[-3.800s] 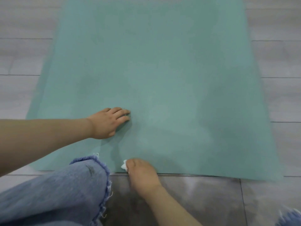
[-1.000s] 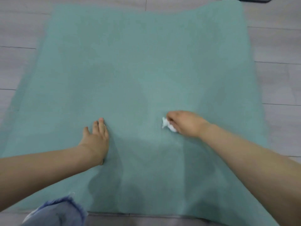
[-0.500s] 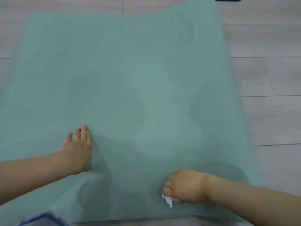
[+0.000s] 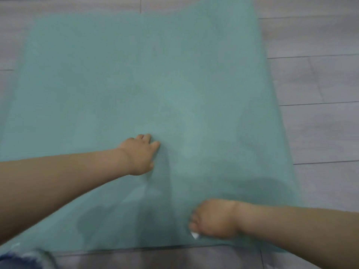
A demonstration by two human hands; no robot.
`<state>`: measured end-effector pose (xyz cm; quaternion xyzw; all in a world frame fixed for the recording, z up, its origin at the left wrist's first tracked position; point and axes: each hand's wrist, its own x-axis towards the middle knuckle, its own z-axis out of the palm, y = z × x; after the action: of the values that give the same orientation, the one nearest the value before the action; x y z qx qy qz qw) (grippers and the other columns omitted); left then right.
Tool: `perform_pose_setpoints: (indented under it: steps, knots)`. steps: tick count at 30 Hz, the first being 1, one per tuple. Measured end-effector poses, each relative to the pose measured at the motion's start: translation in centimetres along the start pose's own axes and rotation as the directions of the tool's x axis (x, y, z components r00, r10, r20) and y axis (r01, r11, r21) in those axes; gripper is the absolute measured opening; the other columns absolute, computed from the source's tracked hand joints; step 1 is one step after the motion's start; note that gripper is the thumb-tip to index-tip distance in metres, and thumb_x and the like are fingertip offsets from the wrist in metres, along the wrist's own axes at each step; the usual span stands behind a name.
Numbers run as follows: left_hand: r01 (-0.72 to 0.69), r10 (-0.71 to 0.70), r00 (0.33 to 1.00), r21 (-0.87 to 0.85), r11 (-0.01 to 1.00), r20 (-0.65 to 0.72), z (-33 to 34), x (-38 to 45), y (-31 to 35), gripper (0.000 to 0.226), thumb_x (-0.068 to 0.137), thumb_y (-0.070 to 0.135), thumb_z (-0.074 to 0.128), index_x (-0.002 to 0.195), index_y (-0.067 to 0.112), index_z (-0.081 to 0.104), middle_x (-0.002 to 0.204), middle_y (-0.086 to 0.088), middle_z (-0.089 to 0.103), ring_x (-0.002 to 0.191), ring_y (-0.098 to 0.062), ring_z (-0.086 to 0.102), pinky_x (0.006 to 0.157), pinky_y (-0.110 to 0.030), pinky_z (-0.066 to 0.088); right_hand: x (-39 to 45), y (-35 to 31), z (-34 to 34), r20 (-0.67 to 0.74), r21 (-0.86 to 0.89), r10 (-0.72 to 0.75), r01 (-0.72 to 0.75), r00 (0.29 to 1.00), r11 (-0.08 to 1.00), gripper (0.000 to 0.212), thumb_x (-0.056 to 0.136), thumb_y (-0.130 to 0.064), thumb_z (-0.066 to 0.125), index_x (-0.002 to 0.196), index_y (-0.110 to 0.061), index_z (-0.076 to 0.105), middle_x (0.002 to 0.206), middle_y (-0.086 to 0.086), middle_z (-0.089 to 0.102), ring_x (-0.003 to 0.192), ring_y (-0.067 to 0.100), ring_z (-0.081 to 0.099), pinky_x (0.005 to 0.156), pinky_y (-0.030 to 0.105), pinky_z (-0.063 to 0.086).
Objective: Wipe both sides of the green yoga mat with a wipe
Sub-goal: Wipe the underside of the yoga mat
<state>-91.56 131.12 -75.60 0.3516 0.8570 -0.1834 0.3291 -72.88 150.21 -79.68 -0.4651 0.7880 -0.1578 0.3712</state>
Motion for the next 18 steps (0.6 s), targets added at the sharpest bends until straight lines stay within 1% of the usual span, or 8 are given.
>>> perform_pose_setpoints:
  steps: [3, 6, 9, 10, 11, 13, 16, 18]
  knots:
    - [0.182, -0.216, 0.974, -0.323, 0.929, -0.073, 3.1, 0.2, 3.9, 0.07, 0.095, 0.048, 0.043, 0.152, 0.015, 0.02, 0.161, -0.019, 0.009, 0.149, -0.033, 0.013, 0.118, -0.041, 0.023, -2.2, 2.8, -0.8, -0.003, -0.024, -0.01, 0.009, 1.0, 1.0, 0.01, 0.091, -0.016, 0.054, 0.098, -0.014, 0.061, 0.098, 0.008, 0.066, 0.09, 0.03, 0.063, 0.078, 0.037, 0.052]
    - [0.188, -0.452, 0.861, -0.682, 0.707, -0.231, 7.6, -1.5, 8.0, 0.077, 0.085, 0.048, 0.027, 0.153, 0.014, 0.03, 0.163, -0.011, 0.018, 0.15, -0.029, 0.015, 0.122, -0.043, 0.016, -2.8, 10.5, -7.4, -0.311, -0.17, 0.218, -0.28, 0.925, 0.945, 0.018, 0.094, -0.021, 0.048, 0.107, -0.018, 0.06, 0.11, 0.005, 0.063, 0.102, 0.024, 0.059, 0.086, 0.031, 0.044]
    - [0.183, -0.549, 0.791, -0.751, 0.635, -0.271, 10.5, -2.9, 12.8, 0.072, 0.085, 0.039, 0.033, 0.148, 0.008, 0.041, 0.158, -0.012, 0.033, 0.145, -0.032, 0.029, 0.119, -0.047, 0.018, -3.7, 15.9, -12.1, -0.502, 0.037, 0.667, -0.757, 0.551, 0.652, 0.024, 0.094, -0.023, 0.048, 0.114, -0.01, 0.052, 0.113, 0.014, 0.061, 0.103, 0.031, 0.059, 0.08, 0.034, 0.043]
    - [0.195, -0.573, 0.773, -0.758, 0.622, -0.272, 10.7, -3.0, 14.1, 0.069, 0.085, 0.037, 0.036, 0.147, 0.007, 0.043, 0.156, -0.013, 0.036, 0.144, -0.032, 0.031, 0.117, -0.047, 0.017, -3.2, 15.9, -12.3, -0.519, 0.156, 0.743, -0.808, 0.422, 0.568, 0.025, 0.095, -0.023, 0.047, 0.114, -0.007, 0.052, 0.114, 0.017, 0.061, 0.103, 0.033, 0.059, 0.079, 0.036, 0.044]
    - [0.206, -0.593, 0.76, -0.766, 0.609, -0.267, 10.8, -2.9, 14.8, 0.068, 0.085, 0.036, 0.037, 0.146, 0.006, 0.044, 0.155, -0.013, 0.038, 0.143, -0.032, 0.031, 0.117, -0.047, 0.017, -2.2, 15.4, -11.9, -0.544, 0.181, 0.743, -0.81, 0.39, 0.558, 0.024, 0.095, -0.021, 0.046, 0.114, -0.006, 0.051, 0.113, 0.017, 0.061, 0.102, 0.034, 0.059, 0.079, 0.037, 0.044]
    - [0.235, -0.623, 0.732, -0.756, 0.611, -0.275, 10.9, -2.6, 14.9, 0.068, 0.085, 0.037, 0.039, 0.145, 0.006, 0.045, 0.154, -0.014, 0.04, 0.142, -0.031, 0.031, 0.117, -0.047, 0.018, -0.8, 12.2, -9.6, -0.526, 0.094, 0.63, -0.697, 0.572, 0.711, 0.022, 0.095, -0.018, 0.045, 0.115, -0.011, 0.05, 0.113, 0.013, 0.061, 0.102, 0.032, 0.059, 0.079, 0.036, 0.044]
    - [0.251, -0.605, 0.726, -0.692, 0.676, -0.327, 12.0, -2.5, 14.5, 0.067, 0.086, 0.039, 0.04, 0.145, 0.008, 0.045, 0.153, -0.013, 0.041, 0.142, -0.03, 0.031, 0.117, -0.044, 0.017, -2.2, 4.7, -2.5, -0.295, 0.037, 0.286, -0.288, 0.912, 0.957, 0.021, 0.093, -0.022, 0.043, 0.109, -0.017, 0.055, 0.103, 0.008, 0.063, 0.093, 0.029, 0.06, 0.078, 0.036, 0.048]
    - [0.264, -0.61, 0.715, -0.676, 0.688, -0.342, 12.1, -2.4, 14.7, 0.068, 0.086, 0.04, 0.04, 0.146, 0.009, 0.043, 0.153, -0.013, 0.041, 0.142, -0.03, 0.031, 0.117, -0.045, 0.018, -4.8, 0.6, 2.9, -0.183, 0.003, 0.174, -0.177, 0.968, 0.984, 0.011, 0.088, -0.027, 0.048, 0.095, -0.023, 0.056, 0.086, -0.002, 0.062, 0.077, 0.02, 0.061, 0.066, 0.03, 0.052]
